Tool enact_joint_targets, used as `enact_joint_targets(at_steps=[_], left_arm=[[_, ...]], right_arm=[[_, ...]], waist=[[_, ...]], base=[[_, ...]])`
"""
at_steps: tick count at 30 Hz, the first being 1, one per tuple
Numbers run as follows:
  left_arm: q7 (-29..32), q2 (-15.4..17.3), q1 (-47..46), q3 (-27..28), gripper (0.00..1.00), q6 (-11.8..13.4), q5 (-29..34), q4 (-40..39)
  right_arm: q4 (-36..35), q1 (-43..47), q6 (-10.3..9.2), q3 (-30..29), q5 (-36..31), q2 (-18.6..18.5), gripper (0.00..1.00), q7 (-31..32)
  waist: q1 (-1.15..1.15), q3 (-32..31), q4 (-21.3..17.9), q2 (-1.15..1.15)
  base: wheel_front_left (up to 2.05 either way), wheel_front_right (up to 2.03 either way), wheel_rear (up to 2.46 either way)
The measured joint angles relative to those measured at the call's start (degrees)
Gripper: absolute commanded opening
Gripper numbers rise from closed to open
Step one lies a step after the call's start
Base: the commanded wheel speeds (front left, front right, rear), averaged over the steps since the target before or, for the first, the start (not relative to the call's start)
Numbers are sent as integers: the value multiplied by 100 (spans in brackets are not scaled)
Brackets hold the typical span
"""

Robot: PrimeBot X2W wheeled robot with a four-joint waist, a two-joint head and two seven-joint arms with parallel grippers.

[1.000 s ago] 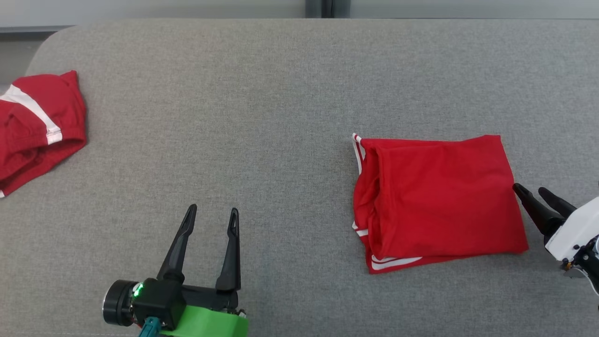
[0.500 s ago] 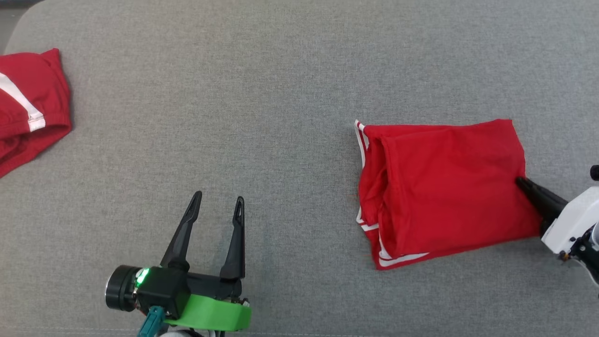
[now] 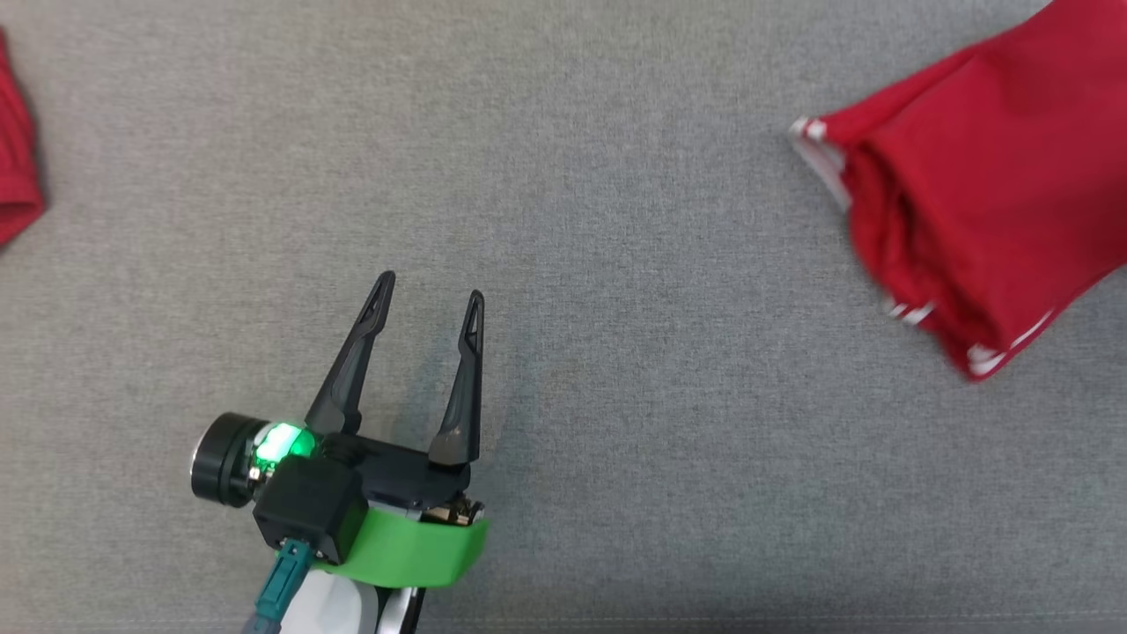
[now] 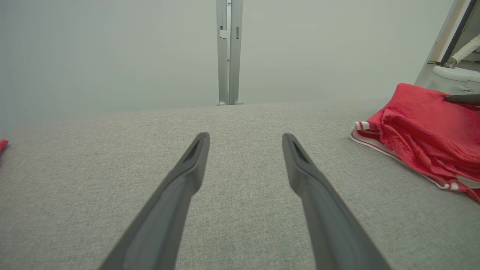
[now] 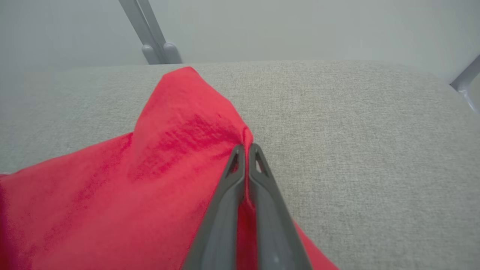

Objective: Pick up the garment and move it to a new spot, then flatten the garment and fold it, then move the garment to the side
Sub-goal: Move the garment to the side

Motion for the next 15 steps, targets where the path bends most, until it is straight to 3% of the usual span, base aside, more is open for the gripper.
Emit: enact_joint_targets(at_steps=[15], left_arm=[[-8, 133, -381, 125, 100, -250, 563, -399]], right_arm=[[2068, -1549, 0, -1594, -1446, -424, 0, -215]], waist=[[0, 1167, -250, 0]], base=[[0, 0, 0]])
